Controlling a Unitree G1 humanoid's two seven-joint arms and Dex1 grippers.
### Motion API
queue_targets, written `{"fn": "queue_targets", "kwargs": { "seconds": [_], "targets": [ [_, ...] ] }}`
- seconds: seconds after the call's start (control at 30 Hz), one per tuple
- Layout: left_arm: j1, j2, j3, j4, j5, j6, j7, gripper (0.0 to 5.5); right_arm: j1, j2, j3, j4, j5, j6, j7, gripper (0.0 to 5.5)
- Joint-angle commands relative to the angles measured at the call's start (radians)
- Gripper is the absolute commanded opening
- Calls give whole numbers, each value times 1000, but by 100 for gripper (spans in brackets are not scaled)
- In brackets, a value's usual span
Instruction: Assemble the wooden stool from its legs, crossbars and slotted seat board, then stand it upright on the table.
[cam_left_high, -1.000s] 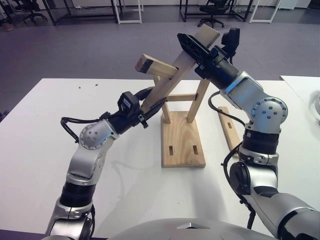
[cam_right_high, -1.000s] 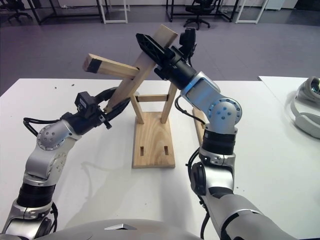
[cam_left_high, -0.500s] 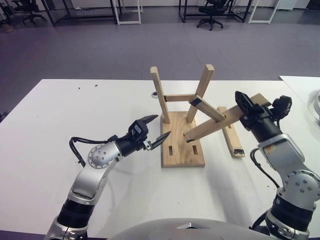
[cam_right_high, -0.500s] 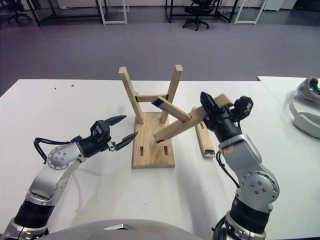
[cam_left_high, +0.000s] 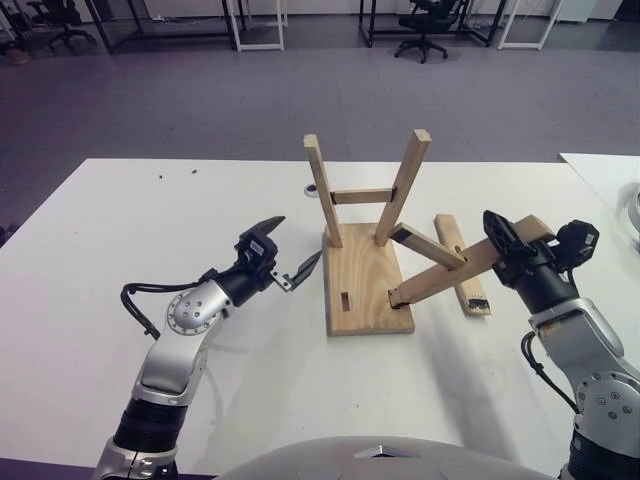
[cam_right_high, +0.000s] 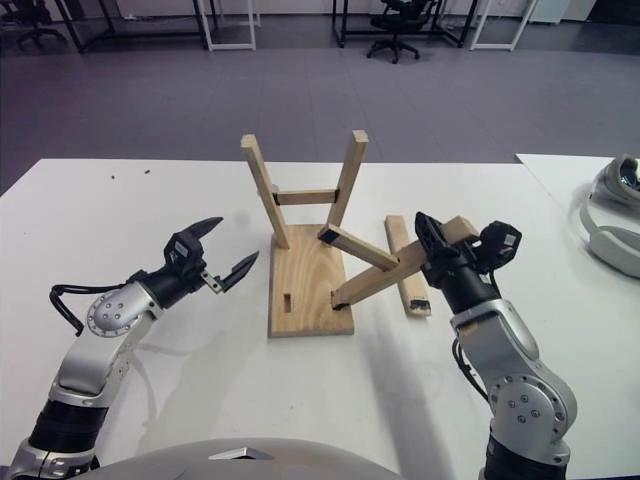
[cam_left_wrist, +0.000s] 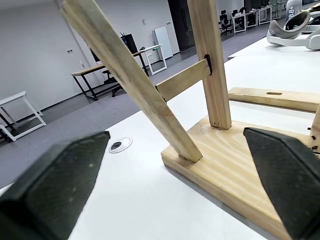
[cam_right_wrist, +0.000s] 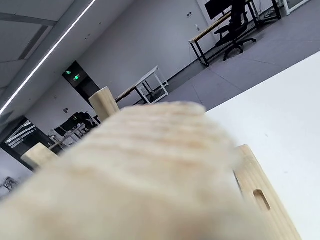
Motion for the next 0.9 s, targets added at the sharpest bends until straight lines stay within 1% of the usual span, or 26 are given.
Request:
{"fn": "queue_targets", "kwargs": {
  "seconds": [0.03,0.13,0.2,0.3,0.37,0.5,0.53,0.57,0.67,0.73,0.8,0.83,0.87,0.9],
  "targets": [
    [-10,-1,5,8,33,-5,24,492,-29,-131,196,-72,-261,68,-13,106],
    [-20,-11,0,3,49,0,39,492,10,-63,314,-53,-328,98,-76,105],
    [-20,-15,2,-7,50,7,47,492,47,-34,334,-29,-362,92,-87,104],
    [-22,-24,-3,-5,58,8,60,492,76,-19,331,34,-410,68,-57,104],
    [-25,-30,-6,-3,63,7,63,492,68,-11,316,31,-413,55,-36,104],
    [-26,-31,6,7,67,0,69,492,-99,-63,230,-34,-361,34,31,104],
    [-28,-33,8,12,69,-3,72,492,-141,-70,213,-47,-336,35,43,144],
    [-30,-34,10,15,72,-5,73,492,-168,-71,202,-57,-318,41,50,172],
    [-37,-37,15,27,77,-11,77,492,-248,-56,172,-114,-239,24,69,231],
    [-46,-36,24,36,76,-15,77,492,-348,-83,84,-128,-115,4,57,276],
    [-55,-37,32,47,73,-20,77,492,-472,-151,-44,-53,-4,-16,41,313],
    [-56,-42,33,48,74,-21,81,492,-504,-180,-87,15,14,-19,47,337],
    [-58,-45,31,51,75,-24,82,492,-495,-217,-81,99,-35,6,64,354],
    [-60,-49,29,54,77,-26,82,492,-440,-269,-15,183,-127,51,91,374]
  ]
}}
